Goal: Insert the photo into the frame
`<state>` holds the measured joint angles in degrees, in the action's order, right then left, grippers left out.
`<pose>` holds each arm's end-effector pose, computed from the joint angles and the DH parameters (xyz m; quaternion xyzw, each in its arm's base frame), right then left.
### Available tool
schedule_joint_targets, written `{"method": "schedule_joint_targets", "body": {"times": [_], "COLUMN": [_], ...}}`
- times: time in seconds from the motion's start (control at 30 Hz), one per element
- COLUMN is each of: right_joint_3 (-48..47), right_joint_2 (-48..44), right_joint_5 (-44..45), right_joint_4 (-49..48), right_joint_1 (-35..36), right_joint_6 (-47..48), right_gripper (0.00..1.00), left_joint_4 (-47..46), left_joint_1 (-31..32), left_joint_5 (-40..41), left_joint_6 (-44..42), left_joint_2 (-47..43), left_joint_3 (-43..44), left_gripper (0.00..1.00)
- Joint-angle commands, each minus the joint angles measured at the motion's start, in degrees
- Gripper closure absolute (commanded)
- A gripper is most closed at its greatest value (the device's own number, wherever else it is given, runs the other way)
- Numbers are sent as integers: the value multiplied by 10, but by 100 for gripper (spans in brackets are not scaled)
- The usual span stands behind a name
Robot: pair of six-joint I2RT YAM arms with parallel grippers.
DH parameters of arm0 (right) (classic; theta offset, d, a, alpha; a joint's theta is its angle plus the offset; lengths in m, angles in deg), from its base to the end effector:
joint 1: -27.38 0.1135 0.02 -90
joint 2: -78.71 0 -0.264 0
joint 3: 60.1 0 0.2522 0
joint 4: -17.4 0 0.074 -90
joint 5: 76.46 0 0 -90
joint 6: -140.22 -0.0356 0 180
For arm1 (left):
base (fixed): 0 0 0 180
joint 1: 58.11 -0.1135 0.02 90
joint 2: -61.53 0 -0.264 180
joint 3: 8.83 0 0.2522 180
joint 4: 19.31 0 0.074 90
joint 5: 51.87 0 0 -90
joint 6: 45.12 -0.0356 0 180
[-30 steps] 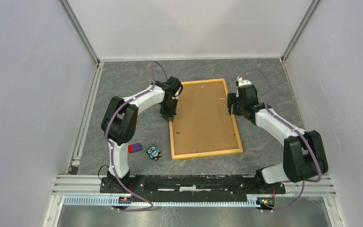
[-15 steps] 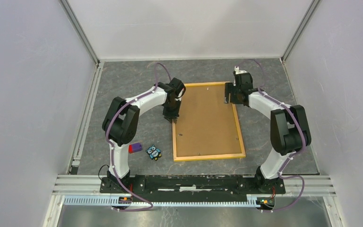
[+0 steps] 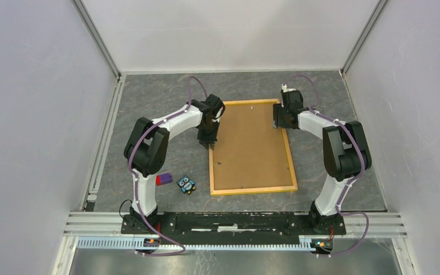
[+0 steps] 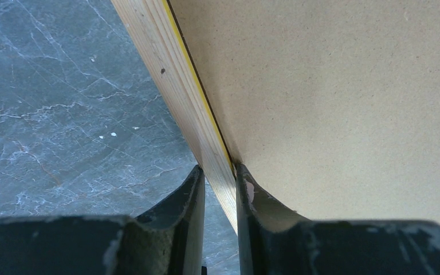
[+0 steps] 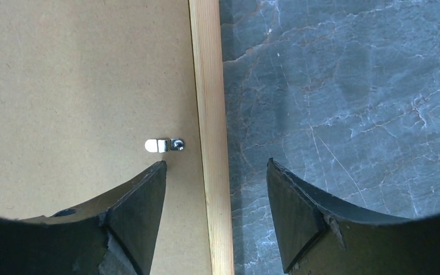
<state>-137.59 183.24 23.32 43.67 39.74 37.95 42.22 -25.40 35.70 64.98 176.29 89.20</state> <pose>0.3686 0.0746 0.1669 0.0261 0.9457 -0.0122 0.3236 0.3310 -0.2144 0.1734 0.1114 0.9883 -0.0644 0.0822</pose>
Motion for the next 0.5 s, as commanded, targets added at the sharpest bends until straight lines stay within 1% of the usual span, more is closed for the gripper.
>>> {"method": "schedule_joint_targets", "body": {"times": [0.0,0.2,0.47], "right_joint_3": [-25,-28,-27], "right_joint_2": [16,32,46], "right_joint_5": [9,22,36], "right_joint_4": [-25,-34,-32], "right_joint_1": [0,0,0], "right_joint_6": [6,3,-10], "right_gripper": [30,31,35], "left_joint_4": [-8,-8,-8], "left_joint_1": [5,5,5], "left_joint_5": [-25,-23,-24], "left_joint_6": [-43,-44,-44], "left_joint_2": [-1,1,0], "left_joint_3": [6,7,7], "left_gripper": [98,98,98]}}
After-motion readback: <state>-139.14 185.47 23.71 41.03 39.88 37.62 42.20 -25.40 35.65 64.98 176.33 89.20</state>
